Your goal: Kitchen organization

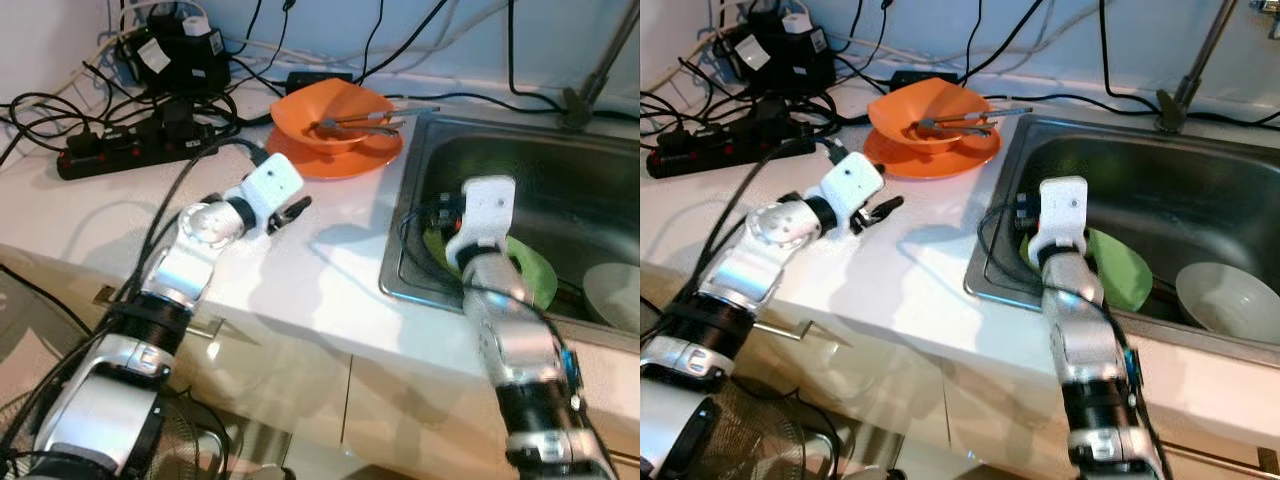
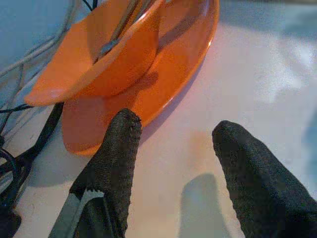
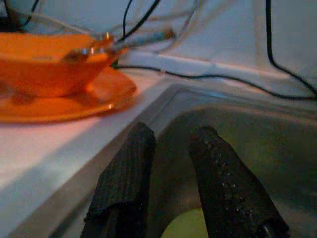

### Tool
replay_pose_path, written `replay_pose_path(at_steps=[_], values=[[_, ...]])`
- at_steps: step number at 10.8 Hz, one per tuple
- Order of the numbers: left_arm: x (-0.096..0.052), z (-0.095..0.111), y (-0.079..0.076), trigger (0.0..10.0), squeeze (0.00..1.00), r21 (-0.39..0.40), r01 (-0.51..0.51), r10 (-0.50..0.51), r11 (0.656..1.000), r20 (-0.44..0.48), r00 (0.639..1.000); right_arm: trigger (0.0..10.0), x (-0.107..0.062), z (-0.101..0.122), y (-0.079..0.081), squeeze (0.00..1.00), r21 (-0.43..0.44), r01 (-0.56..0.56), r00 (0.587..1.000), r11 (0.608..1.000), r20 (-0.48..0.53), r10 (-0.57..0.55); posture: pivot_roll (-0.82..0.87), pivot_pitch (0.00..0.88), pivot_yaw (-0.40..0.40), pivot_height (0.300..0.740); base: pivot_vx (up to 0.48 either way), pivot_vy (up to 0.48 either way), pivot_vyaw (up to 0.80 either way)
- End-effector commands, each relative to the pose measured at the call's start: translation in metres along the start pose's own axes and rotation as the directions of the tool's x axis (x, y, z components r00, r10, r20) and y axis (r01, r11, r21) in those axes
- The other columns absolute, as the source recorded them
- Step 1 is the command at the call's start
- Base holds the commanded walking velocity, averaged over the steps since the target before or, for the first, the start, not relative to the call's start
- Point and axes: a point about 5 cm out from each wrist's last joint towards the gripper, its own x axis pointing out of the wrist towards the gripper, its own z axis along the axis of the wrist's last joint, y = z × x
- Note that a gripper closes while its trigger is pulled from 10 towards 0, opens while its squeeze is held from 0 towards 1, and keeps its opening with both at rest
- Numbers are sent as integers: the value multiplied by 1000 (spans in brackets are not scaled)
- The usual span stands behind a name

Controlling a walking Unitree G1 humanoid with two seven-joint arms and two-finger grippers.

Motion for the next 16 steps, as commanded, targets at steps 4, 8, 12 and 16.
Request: replay_pose_path(at_steps=[4,8,12,16], values=[[6,-4,-2,10000,0,36,-16,16,999,-17,1000,10000,8,12,-9,0,-8,11,1000,1000,23,-11,129,41,43,740,0,0,0],[14,-2,6,706,0,98,-25,28,995,-30,999,10000,4,5,-8,0,-8,17,1000,1000,0,-17,120,52,59,740,0,0,0],[24,0,8,10000,0,123,15,-7,992,-64,998,10000,1,5,-8,0,-5,28,1000,1000,-2,-28,105,72,77,740,0,0,0],[32,7,7,10000,0,187,88,-68,978,-111,992,10000,-7,2,-9,0,-2,43,999,999,-14,-43,81,98,102,740,0,0,0]])
